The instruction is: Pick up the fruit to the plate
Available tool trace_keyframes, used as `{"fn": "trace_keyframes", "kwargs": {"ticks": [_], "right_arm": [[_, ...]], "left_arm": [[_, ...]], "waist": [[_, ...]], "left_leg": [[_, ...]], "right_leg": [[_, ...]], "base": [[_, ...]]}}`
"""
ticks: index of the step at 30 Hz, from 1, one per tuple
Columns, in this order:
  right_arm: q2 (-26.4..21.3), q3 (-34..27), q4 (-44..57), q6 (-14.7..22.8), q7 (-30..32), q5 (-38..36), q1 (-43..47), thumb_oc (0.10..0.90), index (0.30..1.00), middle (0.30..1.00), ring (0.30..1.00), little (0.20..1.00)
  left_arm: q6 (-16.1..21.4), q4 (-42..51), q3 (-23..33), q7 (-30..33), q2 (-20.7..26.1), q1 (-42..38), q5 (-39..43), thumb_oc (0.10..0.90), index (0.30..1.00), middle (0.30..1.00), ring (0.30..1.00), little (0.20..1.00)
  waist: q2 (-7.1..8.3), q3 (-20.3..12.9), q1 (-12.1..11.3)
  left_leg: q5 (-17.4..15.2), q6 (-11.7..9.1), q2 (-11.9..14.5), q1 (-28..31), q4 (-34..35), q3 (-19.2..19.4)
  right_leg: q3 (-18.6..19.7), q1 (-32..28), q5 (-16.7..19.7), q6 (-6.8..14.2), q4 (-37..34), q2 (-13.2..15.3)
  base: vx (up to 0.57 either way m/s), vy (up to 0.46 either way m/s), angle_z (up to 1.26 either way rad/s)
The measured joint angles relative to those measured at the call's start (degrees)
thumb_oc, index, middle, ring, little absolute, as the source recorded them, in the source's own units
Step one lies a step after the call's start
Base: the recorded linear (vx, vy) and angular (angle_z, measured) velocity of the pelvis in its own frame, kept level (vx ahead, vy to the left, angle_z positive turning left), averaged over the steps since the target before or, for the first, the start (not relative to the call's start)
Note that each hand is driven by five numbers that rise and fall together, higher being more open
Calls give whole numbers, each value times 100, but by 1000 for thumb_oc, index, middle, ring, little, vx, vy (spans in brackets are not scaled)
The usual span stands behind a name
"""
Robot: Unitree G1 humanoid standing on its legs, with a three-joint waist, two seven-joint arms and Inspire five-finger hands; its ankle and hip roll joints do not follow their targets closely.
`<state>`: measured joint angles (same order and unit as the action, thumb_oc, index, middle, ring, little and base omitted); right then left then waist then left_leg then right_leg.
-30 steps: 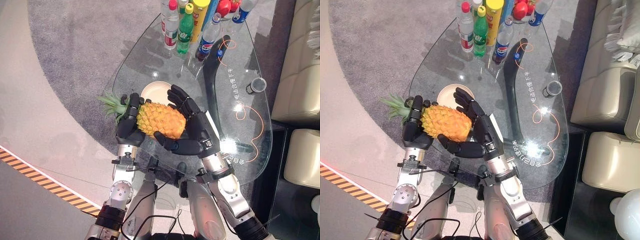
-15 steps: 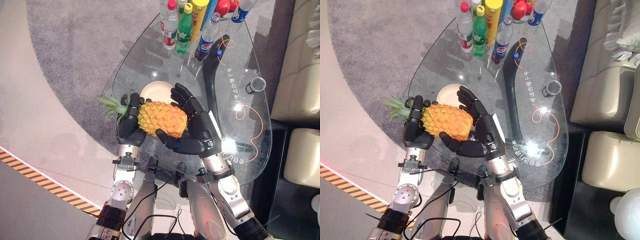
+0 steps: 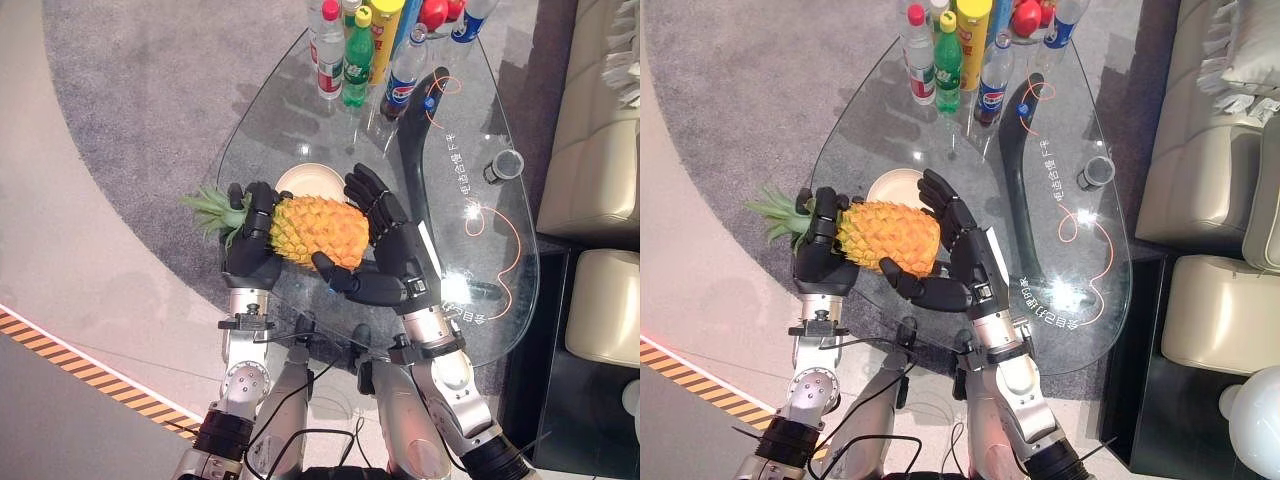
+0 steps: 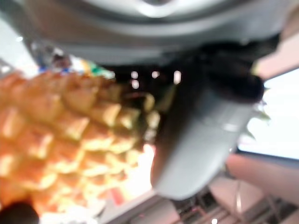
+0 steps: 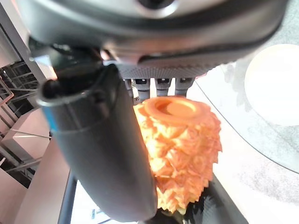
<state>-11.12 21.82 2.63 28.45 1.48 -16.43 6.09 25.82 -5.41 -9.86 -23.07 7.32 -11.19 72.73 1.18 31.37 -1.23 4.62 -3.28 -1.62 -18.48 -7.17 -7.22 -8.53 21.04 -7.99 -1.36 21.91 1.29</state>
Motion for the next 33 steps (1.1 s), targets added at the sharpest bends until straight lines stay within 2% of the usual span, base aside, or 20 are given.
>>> {"fn": "trace_keyframes", "kwargs": {"ticks": [5,12,15,18,20,22,25,29,33], "right_arm": [[20,0,-64,-29,80,0,13,800,900,900,900,900],[20,0,-242,-95,186,-89,10,800,900,900,900,900],[27,-27,-267,-121,335,-343,12,800,900,900,900,900],[158,-677,-436,-176,939,-915,21,800,900,900,900,900],[128,-1357,-614,-198,1274,-1270,23,800,900,900,900,900],[-83,-1548,-661,-226,1386,-1413,-31,800,900,900,900,900],[-217,-1412,-661,-295,1382,-1436,-31,800,900,900,900,900],[-209,-997,-662,-487,1311,-1436,65,800,900,900,900,900],[-211,-841,-697,-681,1262,-1438,121,800,900,900,900,900]], "left_arm": [[281,0,107,150,2,-3,-635,100,300,300,300,200],[618,0,210,741,140,-35,-1809,100,300,300,300,200],[781,10,345,1019,260,-125,-2130,100,300,300,300,200],[1082,12,836,1325,302,-71,-2189,100,300,300,300,200],[1362,13,1261,1662,426,64,-2189,100,300,300,300,200],[1487,13,1499,2009,543,132,-2288,100,300,300,300,200],[1581,12,1499,2747,703,124,-2820,100,300,300,300,200],[1587,12,1291,3248,726,8,-3434,100,300,300,300,200],[1591,-11,1107,3624,728,-142,-3751,100,300,300,300,200]], "waist": [[-2,0,1],[-7,2,18],[-8,2,28],[-13,1,64],[-15,3,64],[-16,3,65],[-48,2,62],[-79,0,55],[-93,4,75]], "left_leg": [[-1,-1,15,34,3,57],[-5,-5,22,28,10,90],[-4,-4,22,-35,7,133],[-3,-5,23,-65,6,140],[-3,-5,23,-72,11,149],[-3,-5,24,-73,10,163],[-3,-5,25,-90,8,178],[-2,-7,13,-211,-20,219],[2,-11,7,-390,-85,257]], "right_leg": [[61,1,4,-7,25,-18],[96,39,3,-8,51,-25],[130,134,2,-6,94,-22],[135,167,6,-12,96,-23],[142,180,6,-11,90,-23],[152,185,5,-11,90,-25],[167,219,6,-12,108,-25],[237,388,2,-6,207,-22],[266,583,6,-13,291,-16]], "base": [[-4,12,-6],[0,8,-1],[-5,25,-6],[-1,8,-1],[0,0,0],[-1,33,-3],[-6,43,-3],[-10,46,-5],[-7,51,-4]]}}
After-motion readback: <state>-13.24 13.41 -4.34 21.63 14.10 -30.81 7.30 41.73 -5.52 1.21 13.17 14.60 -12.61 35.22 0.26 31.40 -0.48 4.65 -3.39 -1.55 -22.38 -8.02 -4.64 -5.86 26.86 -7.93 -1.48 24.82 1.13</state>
